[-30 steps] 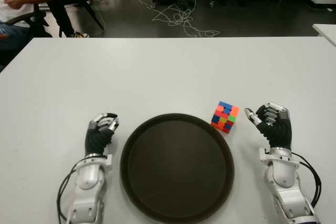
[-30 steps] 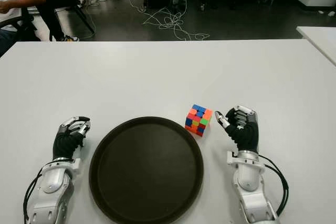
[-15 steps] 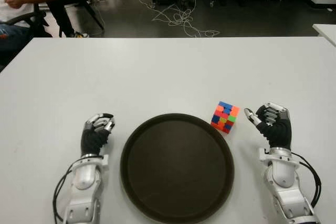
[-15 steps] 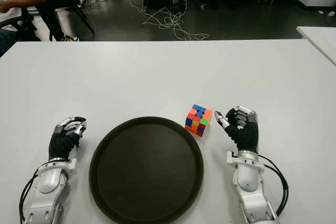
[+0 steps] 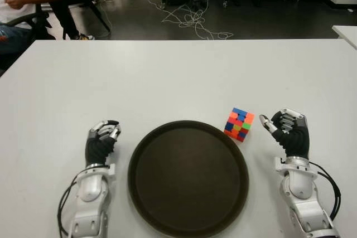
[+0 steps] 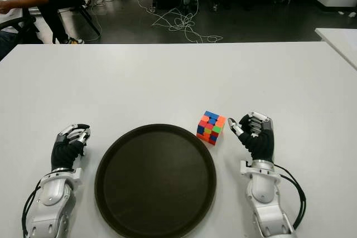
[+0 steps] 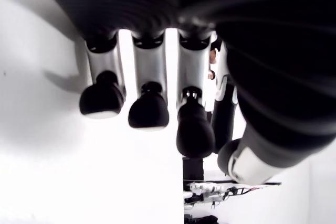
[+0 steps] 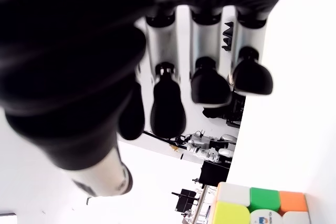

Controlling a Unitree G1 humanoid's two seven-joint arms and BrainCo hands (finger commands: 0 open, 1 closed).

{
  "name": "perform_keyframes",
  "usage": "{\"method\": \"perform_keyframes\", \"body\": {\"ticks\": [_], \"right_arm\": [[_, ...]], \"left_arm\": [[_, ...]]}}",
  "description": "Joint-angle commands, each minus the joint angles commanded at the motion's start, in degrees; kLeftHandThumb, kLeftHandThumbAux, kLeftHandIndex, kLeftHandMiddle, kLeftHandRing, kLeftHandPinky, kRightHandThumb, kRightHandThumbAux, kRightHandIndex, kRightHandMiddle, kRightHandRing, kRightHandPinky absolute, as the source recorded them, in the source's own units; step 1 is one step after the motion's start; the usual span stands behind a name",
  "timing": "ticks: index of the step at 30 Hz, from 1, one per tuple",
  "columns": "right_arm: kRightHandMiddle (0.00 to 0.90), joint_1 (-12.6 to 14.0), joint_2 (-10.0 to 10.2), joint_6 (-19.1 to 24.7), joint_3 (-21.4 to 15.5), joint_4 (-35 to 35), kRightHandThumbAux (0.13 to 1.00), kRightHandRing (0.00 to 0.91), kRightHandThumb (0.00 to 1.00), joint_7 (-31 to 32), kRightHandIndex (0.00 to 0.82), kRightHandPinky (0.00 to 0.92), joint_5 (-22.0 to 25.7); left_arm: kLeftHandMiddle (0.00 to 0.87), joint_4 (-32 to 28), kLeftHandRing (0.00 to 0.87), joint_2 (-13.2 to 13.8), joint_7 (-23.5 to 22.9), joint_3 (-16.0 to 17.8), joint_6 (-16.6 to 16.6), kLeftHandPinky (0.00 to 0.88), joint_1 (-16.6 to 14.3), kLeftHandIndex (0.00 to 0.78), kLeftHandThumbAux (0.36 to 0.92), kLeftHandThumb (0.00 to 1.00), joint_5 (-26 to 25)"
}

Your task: Pick up the Rubik's Cube and put it in the plate

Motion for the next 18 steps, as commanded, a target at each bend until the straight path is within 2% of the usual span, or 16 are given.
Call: {"method": "perform_keyframes", "body": {"ticks": [18], "right_arm": [[0.786, -0.06, -0.66, 0.92, 0.03, -1.41, 0.838, 0.815, 0.257, 0.09, 0.666, 0.823, -0.55]], "left_arm": [[0.795, -0.96, 0.823, -0.2, 0.22, -0.94, 0.93, 0.823, 0.44, 0.444, 0.705, 0.71, 0.31]]}}
